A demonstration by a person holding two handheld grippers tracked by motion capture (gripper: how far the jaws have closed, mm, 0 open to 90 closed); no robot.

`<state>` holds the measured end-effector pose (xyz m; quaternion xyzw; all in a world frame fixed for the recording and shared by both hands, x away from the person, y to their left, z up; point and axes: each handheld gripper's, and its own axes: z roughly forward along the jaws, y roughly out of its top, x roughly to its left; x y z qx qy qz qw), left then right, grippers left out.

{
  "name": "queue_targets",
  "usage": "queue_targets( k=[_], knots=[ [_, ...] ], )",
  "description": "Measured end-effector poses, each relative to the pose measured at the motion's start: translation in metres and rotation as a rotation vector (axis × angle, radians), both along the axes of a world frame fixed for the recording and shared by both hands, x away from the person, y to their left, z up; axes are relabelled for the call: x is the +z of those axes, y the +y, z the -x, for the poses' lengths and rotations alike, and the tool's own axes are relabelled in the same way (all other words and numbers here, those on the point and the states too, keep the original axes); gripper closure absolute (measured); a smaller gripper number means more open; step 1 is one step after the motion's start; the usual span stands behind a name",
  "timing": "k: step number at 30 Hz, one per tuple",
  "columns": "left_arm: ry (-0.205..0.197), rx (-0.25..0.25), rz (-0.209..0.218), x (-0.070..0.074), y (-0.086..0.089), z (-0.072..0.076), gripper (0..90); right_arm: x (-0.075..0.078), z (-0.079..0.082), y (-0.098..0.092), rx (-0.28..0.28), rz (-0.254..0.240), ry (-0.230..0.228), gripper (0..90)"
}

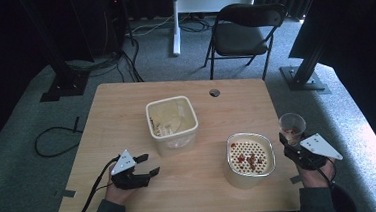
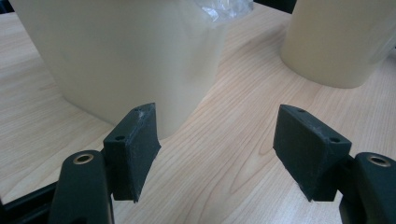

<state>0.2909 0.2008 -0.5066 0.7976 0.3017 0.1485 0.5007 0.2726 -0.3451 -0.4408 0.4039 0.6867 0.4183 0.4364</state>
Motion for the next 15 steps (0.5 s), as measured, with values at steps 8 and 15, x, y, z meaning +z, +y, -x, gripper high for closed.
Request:
queue_targets(
  k=[8, 15],
  knots=[
    [0.01, -0.004, -0.009, -0.0019, -0.0004, -0.0008, 31.4, -0.0008, -0.0004, -0.0005, -0.004, 0.026, 0.017, 46.2],
    [0.028, -0.006, -0.019, -0.0057, -0.0025, -0.0023, 31.4, -0.0011, -0.0031, 0.0003, -0.02, 0.082, 0.058, 45.9]
  ],
)
